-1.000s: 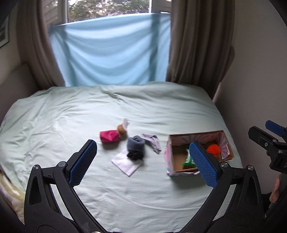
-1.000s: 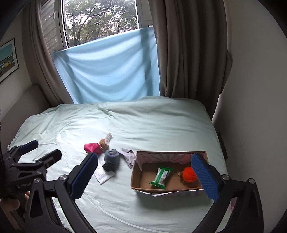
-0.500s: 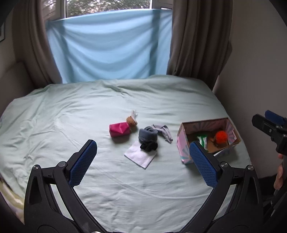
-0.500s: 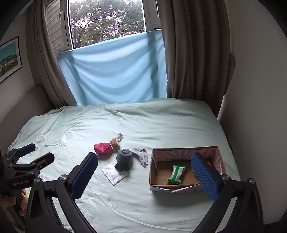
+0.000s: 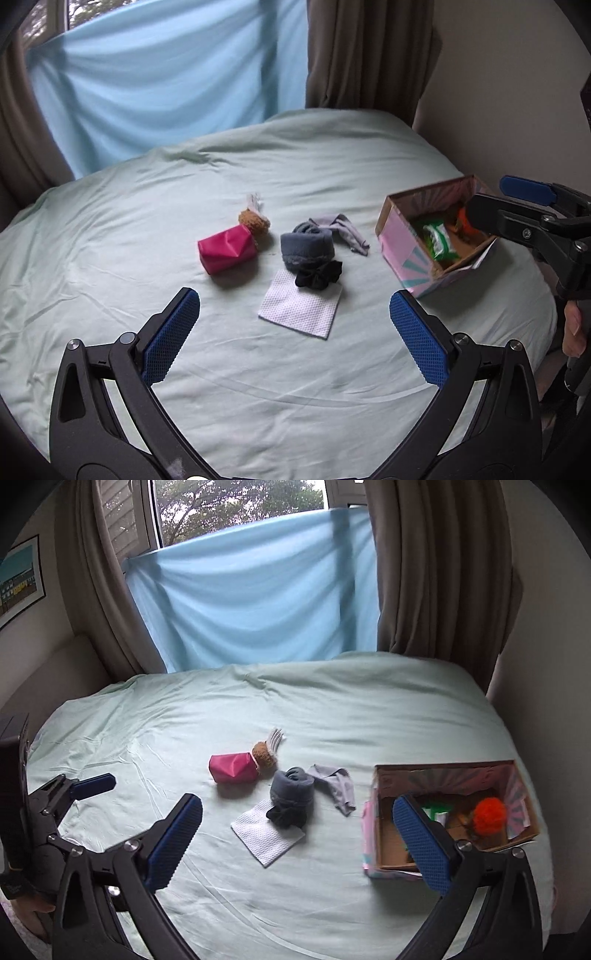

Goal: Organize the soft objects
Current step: 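Grasp the white wipe with the left tool while the right tool grasps the grey sock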

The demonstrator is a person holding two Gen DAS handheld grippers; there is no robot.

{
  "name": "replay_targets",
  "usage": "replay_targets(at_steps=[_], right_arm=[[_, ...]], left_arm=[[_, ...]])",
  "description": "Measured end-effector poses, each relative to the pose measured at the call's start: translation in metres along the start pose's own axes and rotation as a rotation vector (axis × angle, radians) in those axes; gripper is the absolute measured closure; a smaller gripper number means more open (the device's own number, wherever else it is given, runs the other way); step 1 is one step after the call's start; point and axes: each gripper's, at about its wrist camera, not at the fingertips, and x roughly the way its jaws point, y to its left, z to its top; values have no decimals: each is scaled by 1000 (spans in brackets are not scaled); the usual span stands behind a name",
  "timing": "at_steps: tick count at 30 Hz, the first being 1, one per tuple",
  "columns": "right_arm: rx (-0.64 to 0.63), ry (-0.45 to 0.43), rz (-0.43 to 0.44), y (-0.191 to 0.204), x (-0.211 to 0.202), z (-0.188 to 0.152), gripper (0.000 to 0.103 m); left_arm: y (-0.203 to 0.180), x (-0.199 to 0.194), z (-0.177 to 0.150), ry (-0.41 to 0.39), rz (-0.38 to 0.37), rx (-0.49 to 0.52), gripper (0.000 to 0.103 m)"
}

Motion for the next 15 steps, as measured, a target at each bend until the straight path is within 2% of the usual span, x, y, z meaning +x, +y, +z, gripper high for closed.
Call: replay_targets(at_steps=[8,15], right_arm=[[-22,77,30,13,111,-40,19],[12,124,38,-2,182,-65,26]], left_arm=[[11,111,-43,26,-68,62,1],[8,182,-68,55,-113,107,5]])
